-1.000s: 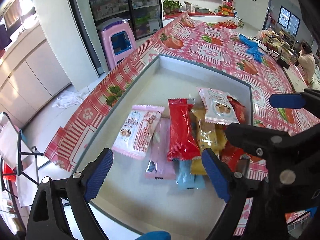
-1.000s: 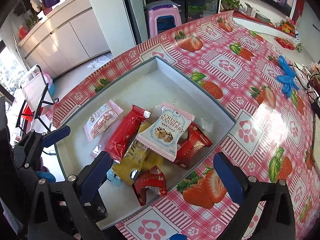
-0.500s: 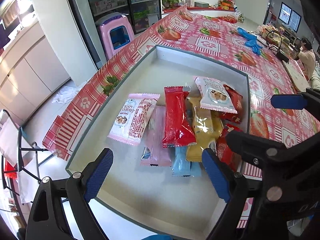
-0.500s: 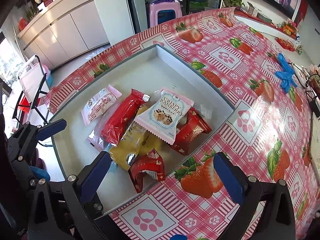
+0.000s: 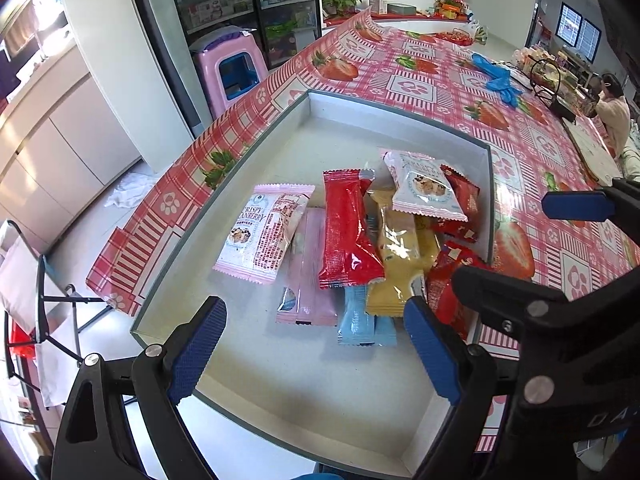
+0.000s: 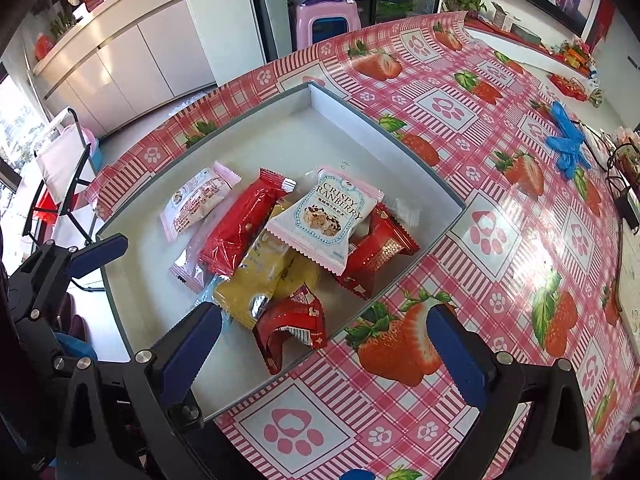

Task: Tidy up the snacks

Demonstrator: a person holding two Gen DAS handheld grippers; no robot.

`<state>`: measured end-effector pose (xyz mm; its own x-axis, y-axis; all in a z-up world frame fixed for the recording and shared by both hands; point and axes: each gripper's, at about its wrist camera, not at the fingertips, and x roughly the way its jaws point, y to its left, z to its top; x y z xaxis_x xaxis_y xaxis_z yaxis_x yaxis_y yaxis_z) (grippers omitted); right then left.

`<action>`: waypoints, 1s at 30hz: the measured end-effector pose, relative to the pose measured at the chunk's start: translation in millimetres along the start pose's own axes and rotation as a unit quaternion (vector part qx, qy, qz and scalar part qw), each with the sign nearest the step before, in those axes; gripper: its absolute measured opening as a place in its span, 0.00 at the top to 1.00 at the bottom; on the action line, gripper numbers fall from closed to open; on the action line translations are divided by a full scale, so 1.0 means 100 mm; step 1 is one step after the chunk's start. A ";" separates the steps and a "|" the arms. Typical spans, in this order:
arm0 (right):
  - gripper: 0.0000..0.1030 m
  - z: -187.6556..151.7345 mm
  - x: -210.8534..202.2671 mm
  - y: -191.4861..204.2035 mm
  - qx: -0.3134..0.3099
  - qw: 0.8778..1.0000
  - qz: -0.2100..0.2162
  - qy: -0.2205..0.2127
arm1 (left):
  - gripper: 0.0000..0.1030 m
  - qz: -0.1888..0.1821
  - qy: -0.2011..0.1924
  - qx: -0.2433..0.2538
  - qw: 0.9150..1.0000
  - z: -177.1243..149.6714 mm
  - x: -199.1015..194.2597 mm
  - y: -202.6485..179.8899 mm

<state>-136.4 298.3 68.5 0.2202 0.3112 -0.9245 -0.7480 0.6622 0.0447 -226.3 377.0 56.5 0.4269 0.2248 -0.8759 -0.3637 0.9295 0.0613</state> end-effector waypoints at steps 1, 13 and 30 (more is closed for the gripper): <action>0.00 -0.01 0.00 0.00 0.000 1.000 0.000 0.000 | 0.10 0.000 0.000 0.000 1.000 0.00 0.00 0.00; 0.00 -0.02 0.00 0.02 -0.007 1.000 -0.009 0.002 | 0.10 0.006 -0.001 0.001 1.000 -0.01 -0.01 -0.02; 0.00 -0.02 0.01 0.03 -0.013 1.000 -0.013 0.001 | 0.10 0.008 0.007 -0.003 1.000 -0.01 0.03 -0.04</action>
<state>-140.1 299.2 66.6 0.2390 0.2930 -0.9257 -0.7579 0.6523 0.0108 -224.5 374.0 52.7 0.4099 0.2350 -0.8814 -0.3745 0.9244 0.0723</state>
